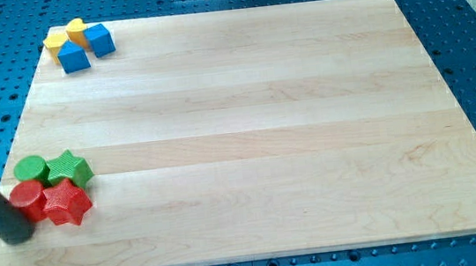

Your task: Slightly move the triangle upwards

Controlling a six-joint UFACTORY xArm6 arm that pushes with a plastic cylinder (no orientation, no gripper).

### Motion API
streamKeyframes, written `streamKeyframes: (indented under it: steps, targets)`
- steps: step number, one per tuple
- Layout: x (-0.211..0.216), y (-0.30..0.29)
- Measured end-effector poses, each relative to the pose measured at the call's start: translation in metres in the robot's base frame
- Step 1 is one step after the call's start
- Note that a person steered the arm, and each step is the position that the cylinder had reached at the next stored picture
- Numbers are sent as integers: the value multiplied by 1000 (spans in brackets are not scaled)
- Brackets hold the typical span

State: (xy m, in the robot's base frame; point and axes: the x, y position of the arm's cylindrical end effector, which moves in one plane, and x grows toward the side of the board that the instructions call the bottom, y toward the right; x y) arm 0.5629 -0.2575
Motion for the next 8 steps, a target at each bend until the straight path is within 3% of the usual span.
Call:
streamKeyframes:
  steps: [2, 4, 6, 7, 8]
  targets:
    - [-17, -25]
    - [-109, -24]
    - [-114, 15]
    - [-149, 14]
    - [-222, -5]
